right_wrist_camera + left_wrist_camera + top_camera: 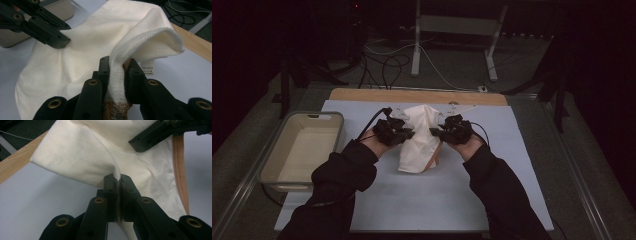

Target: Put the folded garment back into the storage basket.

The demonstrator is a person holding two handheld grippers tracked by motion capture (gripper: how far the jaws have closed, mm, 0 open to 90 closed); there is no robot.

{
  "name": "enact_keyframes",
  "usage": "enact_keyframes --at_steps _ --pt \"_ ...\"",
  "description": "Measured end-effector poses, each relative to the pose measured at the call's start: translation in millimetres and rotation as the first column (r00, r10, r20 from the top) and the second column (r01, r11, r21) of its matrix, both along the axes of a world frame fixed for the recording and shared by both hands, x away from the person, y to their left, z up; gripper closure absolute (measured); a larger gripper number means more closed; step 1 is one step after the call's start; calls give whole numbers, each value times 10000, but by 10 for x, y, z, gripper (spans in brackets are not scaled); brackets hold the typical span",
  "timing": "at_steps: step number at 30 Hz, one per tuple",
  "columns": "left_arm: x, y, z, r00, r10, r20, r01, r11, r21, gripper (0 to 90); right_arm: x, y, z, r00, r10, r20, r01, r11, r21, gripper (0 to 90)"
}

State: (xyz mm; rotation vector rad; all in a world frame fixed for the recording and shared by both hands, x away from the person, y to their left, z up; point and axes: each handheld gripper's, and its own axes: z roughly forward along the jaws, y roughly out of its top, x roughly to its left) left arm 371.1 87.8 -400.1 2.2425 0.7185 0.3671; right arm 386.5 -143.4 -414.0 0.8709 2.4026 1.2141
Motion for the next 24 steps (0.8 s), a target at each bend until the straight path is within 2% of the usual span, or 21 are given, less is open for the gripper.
enact_keyframes --at_steps 6,12,24 --pt "-31 104 51 10000 85 24 -86 9998 181 865 -2 114 35 9998 182 39 -182 9998 -34 777" --pt "-49 227 106 9996 261 43 -262 9996 100 865 1 233 73 9992 371 118 -371 9993 19 777" --pt "-74 446 152 9995 329 0 -329 9992 206 865 7 454 123 9978 647 150 -646 9979 -67 777"
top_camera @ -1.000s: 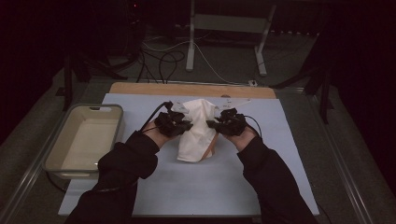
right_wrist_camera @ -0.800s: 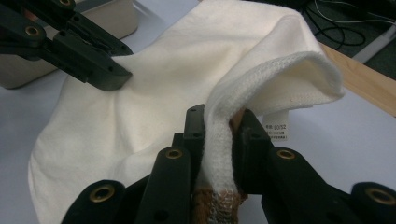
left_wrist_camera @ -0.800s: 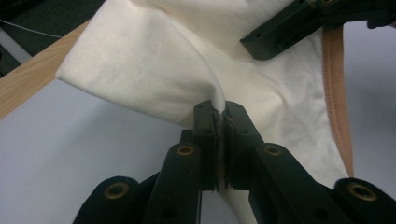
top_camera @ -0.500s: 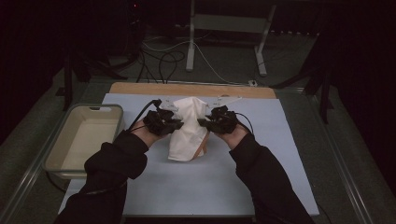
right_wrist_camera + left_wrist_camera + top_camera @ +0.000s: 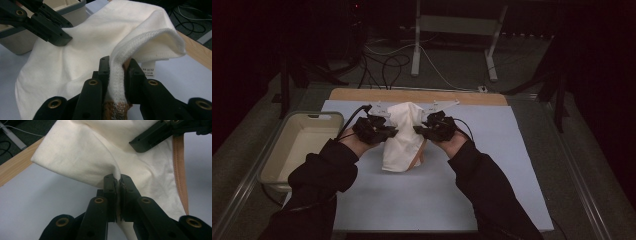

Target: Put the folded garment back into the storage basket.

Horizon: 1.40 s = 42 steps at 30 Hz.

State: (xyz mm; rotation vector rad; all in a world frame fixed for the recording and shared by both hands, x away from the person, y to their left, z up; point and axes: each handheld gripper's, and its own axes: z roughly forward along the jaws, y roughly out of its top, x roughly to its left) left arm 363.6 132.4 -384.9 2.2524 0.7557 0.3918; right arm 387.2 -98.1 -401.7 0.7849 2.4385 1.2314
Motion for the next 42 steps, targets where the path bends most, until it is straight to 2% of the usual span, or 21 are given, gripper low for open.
enact_keyframes --at_steps 10,23,42 --pt "-17 195 45 9996 275 10 -275 9995 159 865 30 225 28 9998 152 -102 -151 9999 64 777" --pt "-64 499 112 9973 736 -6 -736 9971 180 865 32 558 93 9990 447 45 -447 9990 -62 777" --pt "-150 1052 313 9877 1564 2 -1563 9873 299 865 28 1145 306 9940 1055 292 -1051 9944 -132 776"
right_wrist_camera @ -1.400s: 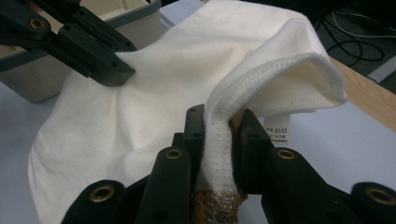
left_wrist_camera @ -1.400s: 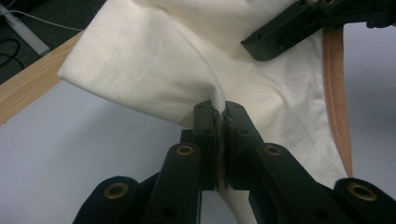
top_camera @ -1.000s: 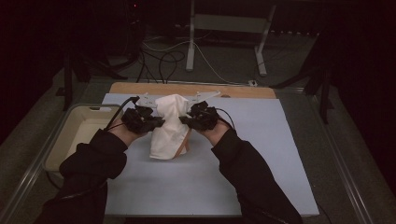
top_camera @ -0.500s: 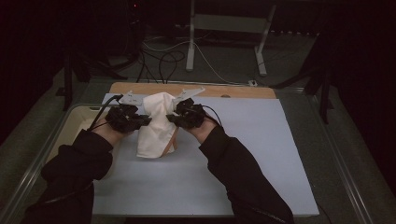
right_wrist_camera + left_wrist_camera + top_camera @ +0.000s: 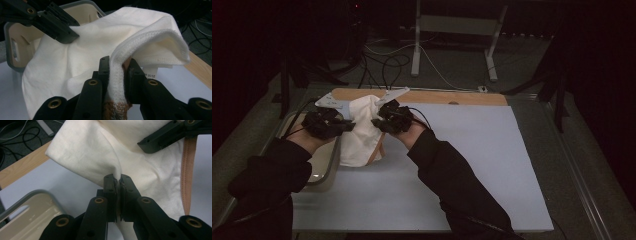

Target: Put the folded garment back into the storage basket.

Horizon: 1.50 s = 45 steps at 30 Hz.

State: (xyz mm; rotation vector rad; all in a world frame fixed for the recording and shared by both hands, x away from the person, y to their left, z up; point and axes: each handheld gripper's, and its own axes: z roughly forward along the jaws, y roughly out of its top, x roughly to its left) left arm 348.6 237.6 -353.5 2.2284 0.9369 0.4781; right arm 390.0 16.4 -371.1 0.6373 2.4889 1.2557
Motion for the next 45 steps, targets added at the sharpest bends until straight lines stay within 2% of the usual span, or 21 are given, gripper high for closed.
enact_keyframes --at_steps 8,15,27,35,45 --pt "-48 259 28 9994 332 -78 -331 9994 84 865 1 284 60 9997 238 3 -238 9997 -73 776" --pt "-91 518 47 9974 713 -99 -714 9974 -17 865 -17 547 98 9987 511 72 -510 9986 -125 776" --pt "-116 880 -3 9915 1267 -286 -1266 9919 49 865 -7 965 47 9969 784 -34 -784 9968 -173 776" --pt "-132 1099 -25 9867 1588 -352 -1583 9872 172 865 -4 1219 45 9965 832 -116 -832 9965 -20 776" --pt "-170 1318 -77 9820 1846 -392 -1835 9825 309 864 -56 1501 2 9969 792 -9 -792 9966 -227 775"
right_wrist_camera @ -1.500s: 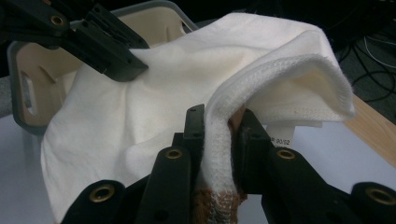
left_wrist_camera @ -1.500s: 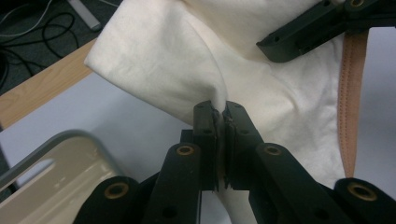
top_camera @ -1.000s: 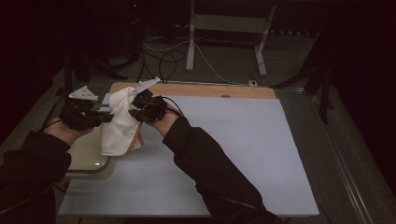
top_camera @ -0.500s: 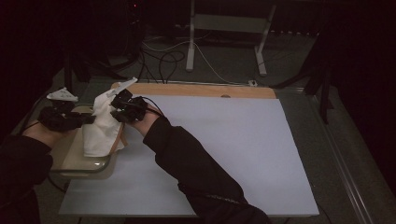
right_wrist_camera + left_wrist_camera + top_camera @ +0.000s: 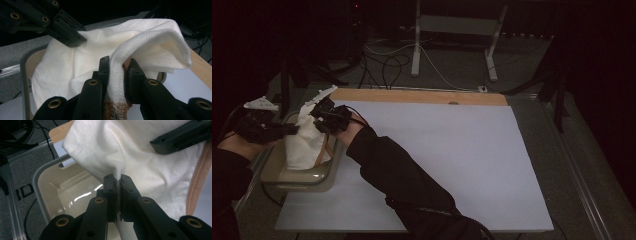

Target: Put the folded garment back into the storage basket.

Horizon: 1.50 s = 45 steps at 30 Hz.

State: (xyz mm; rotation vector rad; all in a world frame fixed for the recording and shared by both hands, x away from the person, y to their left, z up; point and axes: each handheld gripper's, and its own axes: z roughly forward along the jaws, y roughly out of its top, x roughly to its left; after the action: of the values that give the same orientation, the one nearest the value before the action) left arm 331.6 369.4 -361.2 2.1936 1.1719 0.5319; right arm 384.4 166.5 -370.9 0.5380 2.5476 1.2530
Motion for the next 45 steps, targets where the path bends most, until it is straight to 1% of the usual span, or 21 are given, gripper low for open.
enact_keyframes --at_steps 6,9,13,18,21,25,27,29,30,31,32,33,35,36,37,38,40,41,42,43,45 --pt "-14 123 -37 9997 242 -55 -243 9997 -34 864 -13 146 -68 9999 -73 -134 73 10000 29 775" --pt "-28 186 -58 9996 289 -82 -289 9996 -12 863 -38 219 -105 9999 -74 -115 74 10000 -12 775" --pt "-40 259 -90 9992 379 -152 -379 9993 -10 863 -54 290 -157 9996 -141 -234 141 9999 -12 774" --pt "-44 315 -131 9989 412 -212 -411 9991 63 863 -75 368 -226 9994 -150 -307 149 9999 -17 773" --pt "-33 343 -156 9987 449 -231 -450 9990 -61 862 -73 398 -266 9987 -252 -436 252 9997 10 772" --pt "-7 359 -196 9992 341 -223 -341 9994 19 860 -70 415 -307 9984 -287 -484 285 9996 -54 769" --pt "11 362 -211 9991 356 -250 -353 9993 98 857 -64 422 -321 9976 -371 -581 372 9993 -7 768" --pt "24 359 -234 9990 328 -287 -323 9993 184 853 -51 420 -346 9974 -383 -619 386 9992 46 745" --pt "31 358 -251 9988 331 -349 -320 9990 321 847 -45 421 -364 9967 -397 -701 399 9992 9 688" --pt "42 358 -274 9983 386 -438 -366 9982 465 824 -35 424 -391 9954 -353 -886 353 9994 -19 567" --pt "50 359 -295 9978 442 -497 -416 9978 521 733 -19 429 -421 9938 -331 -1059 317 9994 -144 457" --pt "53 361 -310 9976 481 -496 -459 9979 451 622 -9 422 -446 9943 -357 -1007 333 9991 -253 394" --pt "55 364 -327 9975 477 -524 -464 9986 266 522 5 388 -463 9942 -518 -946 489 9983 -322 256" --pt "56 359 -335 9975 442 -547 -432 9989 190 465 15 366 -460 9947 -502 -903 465 9980 -418 220" --pt "59 350 -340 9970 499 -584 -485 9985 247 424 21 344 -451 9953 -464 -850 429 9981 -431 180" --pt "63 340 -345 9964 515 -677 -504 9986 180 386 26 318 -437 9952 -394 -895 360 9986 -393 148" --pt "68 317 -346 9962 530 -697 -519 9985 176 311 41 260 -402 9941 -383 -1015 371 9992 -131 137" --pt "74 309 -344 9958 547 -733 -547 9985 23 268 45 233 -385 9942 -325 -1021 320 9995 -63 132" --pt "77 307 -341 9960 333 -834 -349 9992 -175 220 43 211 -370 9946 -379 -970 377 9993 -46 134" --pt "77 294 -336 9968 264 -756 -282 9993 -228 172 44 188 -357 9948 -331 -967 331 9995 -18 126" --pt "83 261 -337 9971 185 -745 -214 9990 -383 155 38 144 -338 9954 -188 -941 196 9998 71 113"
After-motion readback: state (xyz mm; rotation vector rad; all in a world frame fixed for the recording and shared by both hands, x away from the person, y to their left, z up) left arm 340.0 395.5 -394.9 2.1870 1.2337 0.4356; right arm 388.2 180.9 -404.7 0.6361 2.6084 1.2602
